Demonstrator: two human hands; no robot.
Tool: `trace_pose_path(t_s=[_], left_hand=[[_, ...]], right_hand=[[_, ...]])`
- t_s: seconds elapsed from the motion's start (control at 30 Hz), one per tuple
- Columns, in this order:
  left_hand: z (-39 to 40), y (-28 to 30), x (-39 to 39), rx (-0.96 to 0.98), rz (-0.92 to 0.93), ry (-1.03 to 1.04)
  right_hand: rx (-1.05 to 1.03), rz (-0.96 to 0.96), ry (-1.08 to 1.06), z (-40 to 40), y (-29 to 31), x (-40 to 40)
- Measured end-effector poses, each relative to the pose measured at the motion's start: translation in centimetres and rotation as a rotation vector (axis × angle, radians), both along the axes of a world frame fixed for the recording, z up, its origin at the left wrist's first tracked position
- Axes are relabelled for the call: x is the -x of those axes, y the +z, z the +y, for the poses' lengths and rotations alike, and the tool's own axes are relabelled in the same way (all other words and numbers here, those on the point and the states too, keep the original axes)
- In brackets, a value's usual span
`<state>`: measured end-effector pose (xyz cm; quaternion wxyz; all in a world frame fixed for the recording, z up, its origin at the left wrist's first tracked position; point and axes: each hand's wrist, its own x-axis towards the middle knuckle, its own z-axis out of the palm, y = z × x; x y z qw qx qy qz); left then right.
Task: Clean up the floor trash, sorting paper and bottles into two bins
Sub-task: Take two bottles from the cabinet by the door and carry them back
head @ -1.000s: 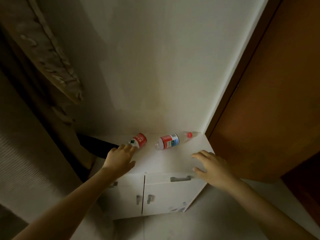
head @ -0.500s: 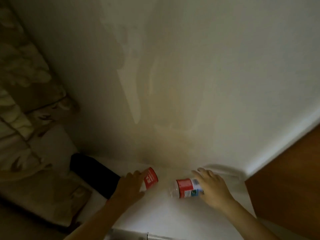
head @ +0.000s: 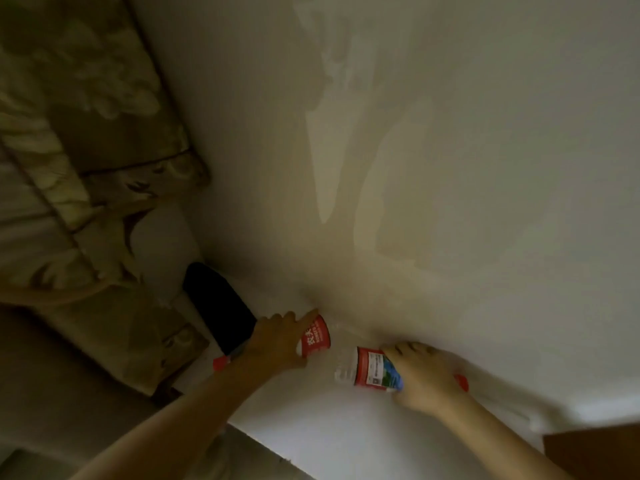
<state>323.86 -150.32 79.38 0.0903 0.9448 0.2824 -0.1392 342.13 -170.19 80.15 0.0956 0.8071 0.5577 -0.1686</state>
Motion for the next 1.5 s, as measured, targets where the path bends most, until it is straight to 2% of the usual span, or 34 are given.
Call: trace_pose_path(t_s=[0.23,0.37,0.47,0.67,0.93,1.17,1.33,1.5], left_hand=[[-0.3,5.3,7.9,-0.217,-0.127,0.166],[-1.8,8.3,15.0,-0.26,-0.167,0.341],[-4.2,9.7,21.7,-0.368,-0.172,0.437],[-12.7,11.5,37.5,-0.514,-0.112,0.653],[-31.6,15.8,59.6,-0.582,0.05,1.13],[-45.9,20.7,72.4,-0.722,0.181,1.487],[-50.5,22.2,78.6,-0.813,0.238,1.676],[-48.8,22.6,85.4,-0.826,0.302,1.786]], right_hand=[[-0.068,-0.035,0.199,4.7,3.9,4.6],[-0.164,-0.016,0.327,6.8,6.4,10.4],[-0.222,0.004,0.474,7.6,7.8,15.8],[-0.283,-0.011,0.799,6.6,9.7,30.9],[-0.437,0.06,1.21,-0.4,12.5,54.1],[-0.542,0.209,1.596,-5.7,17.2,71.7],[-0.598,0.24,1.797,-6.6,19.5,81.9],[-0.655,0.242,1.919,-4.2,20.1,91.4]])
